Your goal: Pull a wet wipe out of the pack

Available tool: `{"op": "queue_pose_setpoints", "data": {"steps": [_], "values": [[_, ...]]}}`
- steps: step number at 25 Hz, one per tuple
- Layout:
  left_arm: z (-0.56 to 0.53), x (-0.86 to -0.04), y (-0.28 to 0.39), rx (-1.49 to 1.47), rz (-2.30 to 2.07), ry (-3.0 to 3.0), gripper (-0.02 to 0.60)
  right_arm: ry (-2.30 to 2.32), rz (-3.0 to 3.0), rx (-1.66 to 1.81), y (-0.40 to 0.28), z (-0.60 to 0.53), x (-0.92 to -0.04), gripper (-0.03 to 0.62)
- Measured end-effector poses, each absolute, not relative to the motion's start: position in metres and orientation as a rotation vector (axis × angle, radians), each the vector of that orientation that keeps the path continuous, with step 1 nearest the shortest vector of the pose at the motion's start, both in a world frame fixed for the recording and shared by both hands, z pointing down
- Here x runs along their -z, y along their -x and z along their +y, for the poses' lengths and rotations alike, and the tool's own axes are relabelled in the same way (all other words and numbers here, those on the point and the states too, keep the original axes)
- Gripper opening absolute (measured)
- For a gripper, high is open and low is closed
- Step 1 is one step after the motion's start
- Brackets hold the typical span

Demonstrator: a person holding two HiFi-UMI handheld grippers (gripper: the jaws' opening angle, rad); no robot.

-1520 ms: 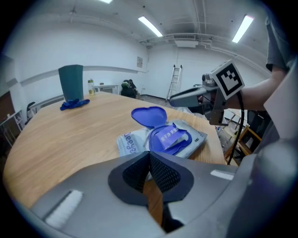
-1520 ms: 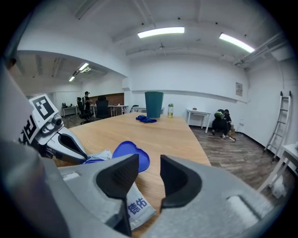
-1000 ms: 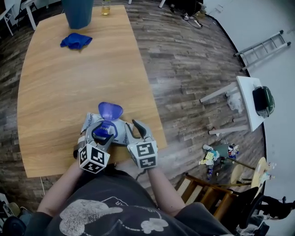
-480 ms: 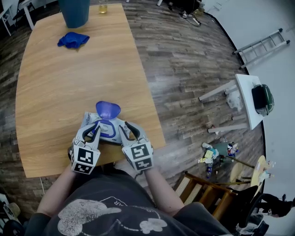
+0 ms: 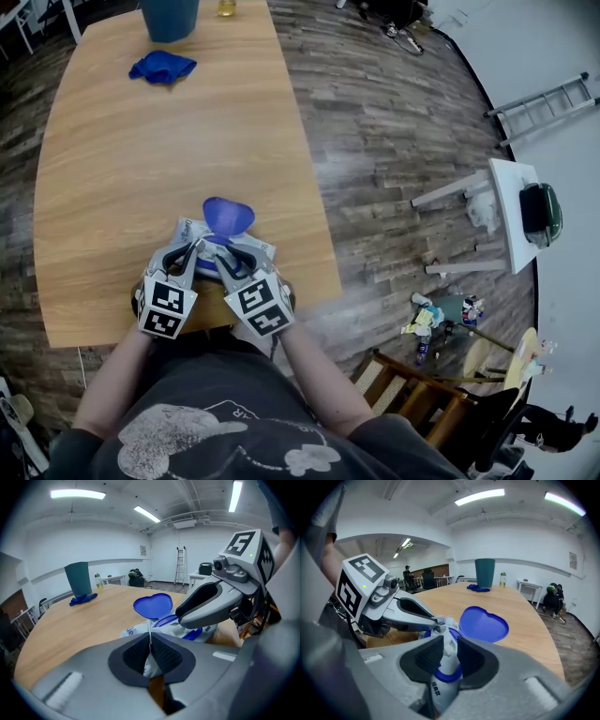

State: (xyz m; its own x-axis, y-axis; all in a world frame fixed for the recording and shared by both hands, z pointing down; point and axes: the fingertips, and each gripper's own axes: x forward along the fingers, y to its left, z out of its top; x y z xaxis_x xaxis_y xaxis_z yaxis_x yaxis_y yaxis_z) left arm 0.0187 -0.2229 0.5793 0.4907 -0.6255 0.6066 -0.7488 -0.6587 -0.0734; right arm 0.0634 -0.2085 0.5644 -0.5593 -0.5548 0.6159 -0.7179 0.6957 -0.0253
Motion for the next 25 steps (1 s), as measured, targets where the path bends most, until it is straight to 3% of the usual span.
{"op": "queue_pose_setpoints", "data": {"steps": [12, 19, 25], "values": [[-0.222, -0.588, -0.020, -0.901, -1.178, -2.483, 0.025, -0.814, -2.155, -0.296, -0.044, -0.206, -0.591, 0.083], [-0.225, -0.587, -0.020, -0.889, -1.189, -2.479, 0.025, -0.840, -2.065, -0.356, -0.042, -0.214, -0.596, 0.020], [-0.224, -0.590, -0.019, -0.909, -1.176, -2.471, 0.025, -0.877, -2.131, -0.359, -0.044, -0.212, -0.585, 0.006]]}}
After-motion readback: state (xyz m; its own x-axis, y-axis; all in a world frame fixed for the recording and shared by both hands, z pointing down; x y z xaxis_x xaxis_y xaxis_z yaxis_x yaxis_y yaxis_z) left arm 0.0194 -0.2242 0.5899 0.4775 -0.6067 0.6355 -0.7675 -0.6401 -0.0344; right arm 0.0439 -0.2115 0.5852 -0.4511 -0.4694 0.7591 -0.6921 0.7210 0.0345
